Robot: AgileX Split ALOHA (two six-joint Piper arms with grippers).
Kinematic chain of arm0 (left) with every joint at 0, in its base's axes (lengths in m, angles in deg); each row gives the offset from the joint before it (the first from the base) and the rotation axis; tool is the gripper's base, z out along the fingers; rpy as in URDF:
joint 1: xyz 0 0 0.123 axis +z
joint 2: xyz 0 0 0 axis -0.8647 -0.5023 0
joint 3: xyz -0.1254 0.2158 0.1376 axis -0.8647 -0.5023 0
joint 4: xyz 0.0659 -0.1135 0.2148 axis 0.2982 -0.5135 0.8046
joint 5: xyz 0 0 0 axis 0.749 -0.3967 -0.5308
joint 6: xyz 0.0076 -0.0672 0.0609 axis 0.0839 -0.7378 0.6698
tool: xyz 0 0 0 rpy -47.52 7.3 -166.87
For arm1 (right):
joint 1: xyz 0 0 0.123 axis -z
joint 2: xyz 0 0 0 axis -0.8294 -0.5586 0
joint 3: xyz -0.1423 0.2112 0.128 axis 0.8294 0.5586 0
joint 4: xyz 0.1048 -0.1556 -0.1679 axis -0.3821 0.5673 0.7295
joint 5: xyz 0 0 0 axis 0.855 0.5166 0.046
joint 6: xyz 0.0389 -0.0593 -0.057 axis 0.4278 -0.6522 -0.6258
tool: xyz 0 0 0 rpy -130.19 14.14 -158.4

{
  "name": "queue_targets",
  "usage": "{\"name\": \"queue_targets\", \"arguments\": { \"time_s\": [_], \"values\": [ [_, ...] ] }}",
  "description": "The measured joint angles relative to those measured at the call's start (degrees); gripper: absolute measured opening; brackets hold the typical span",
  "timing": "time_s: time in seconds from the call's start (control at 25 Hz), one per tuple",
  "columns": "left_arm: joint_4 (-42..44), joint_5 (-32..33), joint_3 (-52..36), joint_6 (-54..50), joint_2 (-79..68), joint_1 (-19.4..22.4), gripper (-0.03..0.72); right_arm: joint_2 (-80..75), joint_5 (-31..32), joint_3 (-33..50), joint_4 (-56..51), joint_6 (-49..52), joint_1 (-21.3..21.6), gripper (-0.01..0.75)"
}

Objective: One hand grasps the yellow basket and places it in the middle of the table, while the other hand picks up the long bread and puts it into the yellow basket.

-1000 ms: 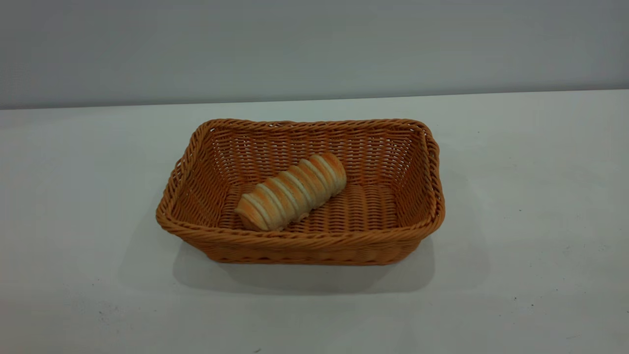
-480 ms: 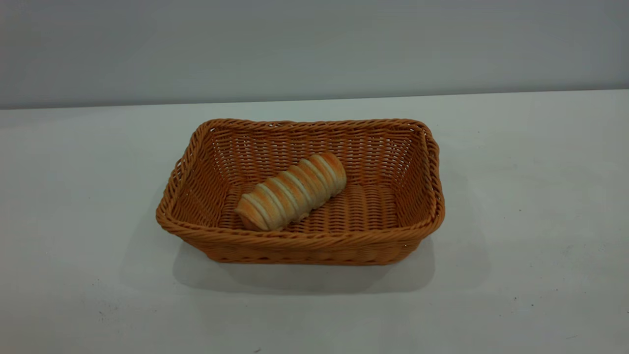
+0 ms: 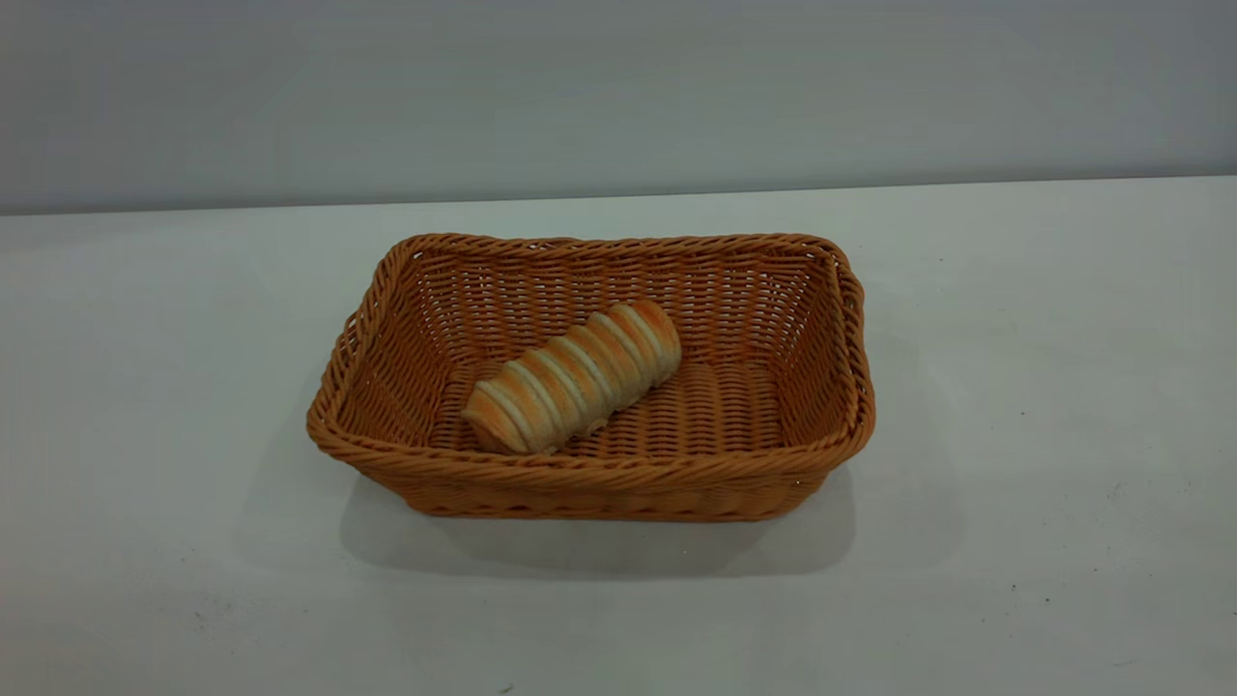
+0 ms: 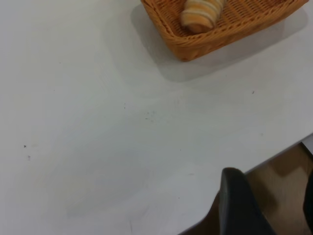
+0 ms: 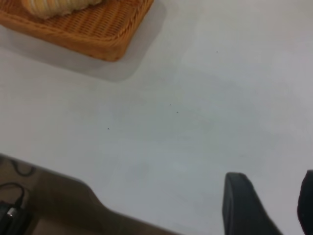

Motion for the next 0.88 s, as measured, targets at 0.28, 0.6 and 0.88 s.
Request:
{"name": "queue_targets", "arguments": {
  "time_s": [0.28,0.6,0.88],
  "values": [
    [0.0,0.0,0.0,-0.1,0.0,0.0,0.396,0.0,0.0,0.0,0.0,-0.2,0.0,0.243],
    [0.0,-0.1,0.0,-0.1,0.0,0.0,0.396,0.0,0.0,0.0,0.0,-0.2,0.0,0.243],
    [0.0,-0.1,0.0,-0.1,0.0,2.7,0.396,0.0,0.0,0.0,-0.1,-0.2,1.3,0.243]
  ]
}}
